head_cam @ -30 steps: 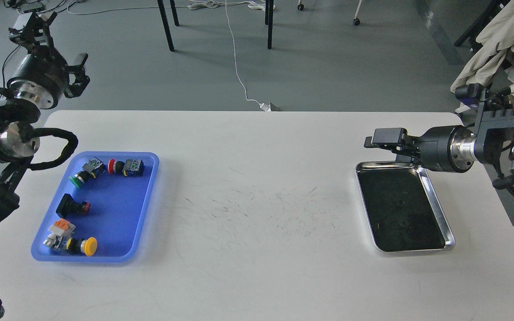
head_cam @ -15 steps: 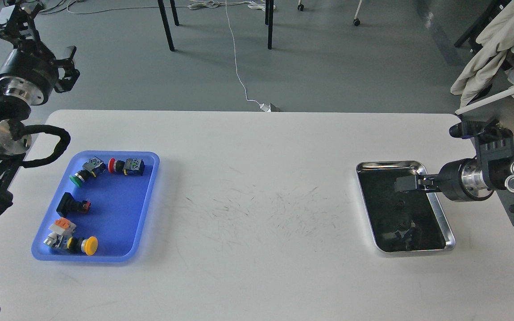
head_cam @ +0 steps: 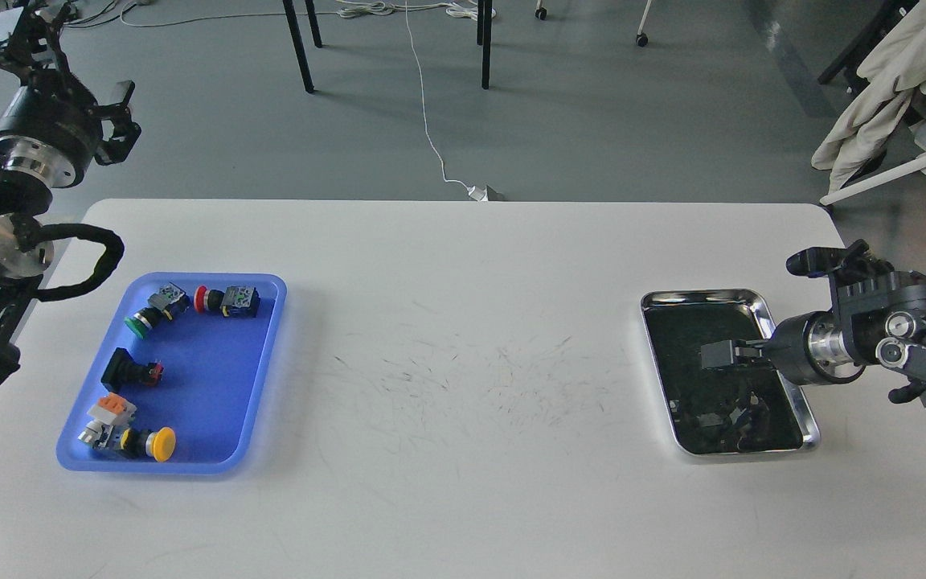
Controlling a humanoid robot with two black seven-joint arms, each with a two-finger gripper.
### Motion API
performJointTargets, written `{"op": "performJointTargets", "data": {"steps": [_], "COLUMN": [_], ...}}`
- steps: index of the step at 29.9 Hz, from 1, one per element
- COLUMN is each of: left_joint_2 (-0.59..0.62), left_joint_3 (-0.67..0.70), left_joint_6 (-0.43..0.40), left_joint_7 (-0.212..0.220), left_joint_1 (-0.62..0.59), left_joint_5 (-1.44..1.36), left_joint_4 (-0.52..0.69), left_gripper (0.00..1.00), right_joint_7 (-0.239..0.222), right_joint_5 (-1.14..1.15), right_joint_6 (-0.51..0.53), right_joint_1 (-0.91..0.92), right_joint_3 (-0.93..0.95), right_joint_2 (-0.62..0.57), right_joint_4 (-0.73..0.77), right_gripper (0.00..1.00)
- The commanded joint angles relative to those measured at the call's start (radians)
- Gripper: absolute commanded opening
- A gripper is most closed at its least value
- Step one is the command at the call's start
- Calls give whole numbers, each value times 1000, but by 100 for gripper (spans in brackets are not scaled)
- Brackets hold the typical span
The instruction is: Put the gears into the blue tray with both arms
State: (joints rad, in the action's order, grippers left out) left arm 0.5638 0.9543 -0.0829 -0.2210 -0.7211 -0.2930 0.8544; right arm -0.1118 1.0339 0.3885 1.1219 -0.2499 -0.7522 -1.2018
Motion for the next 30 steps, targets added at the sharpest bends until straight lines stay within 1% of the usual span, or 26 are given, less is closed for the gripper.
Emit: {"op": "performJointTargets", "data": {"steps": [1, 6, 9, 13, 18, 20, 23, 27, 29, 30], "left_joint_2": [2, 5, 7, 8, 15, 15, 15, 18, 21, 21], "left_joint_3": [0, 0, 0, 1, 0, 0, 0, 0, 0, 0], "left_joint_6": [0, 0, 0, 0, 2, 0, 2, 0, 0, 0], "left_joint_7": [0, -1, 0, -1, -1, -1, -1, -1, -1, -1], "left_joint_1": [0, 0, 0, 0, 0, 0, 0, 0, 2, 2], "left_joint_5": [0, 0, 0, 0, 0, 0, 0, 0, 0, 0], "left_joint_4": [0, 0, 0, 0, 0, 0, 0, 0, -1, 0], "left_gripper": [98, 98, 98, 98, 98, 98, 98, 98, 98, 98], "right_joint_7": [1, 9, 12, 14, 21, 23, 41, 44, 46, 46], "right_joint_5": [0, 0, 6, 21, 31, 43, 49, 49, 49, 49], "right_joint_6": [0, 1, 1, 1, 1, 0, 0, 0, 0, 0], "right_joint_1": [-1, -2, -2, -5, -19, -24, -27, -28, -28, -27], "right_joint_3": [0, -2, -2, -3, -3, -3, -2, -2, -2, -2], "right_joint_2": [17, 28, 30, 30, 30, 30, 30, 30, 30, 30], "right_joint_4": [10, 22, 24, 31, 42, 53, 67, 74, 74, 74], "right_gripper": [89, 79, 79, 74, 62, 58, 48, 41, 25, 20]}}
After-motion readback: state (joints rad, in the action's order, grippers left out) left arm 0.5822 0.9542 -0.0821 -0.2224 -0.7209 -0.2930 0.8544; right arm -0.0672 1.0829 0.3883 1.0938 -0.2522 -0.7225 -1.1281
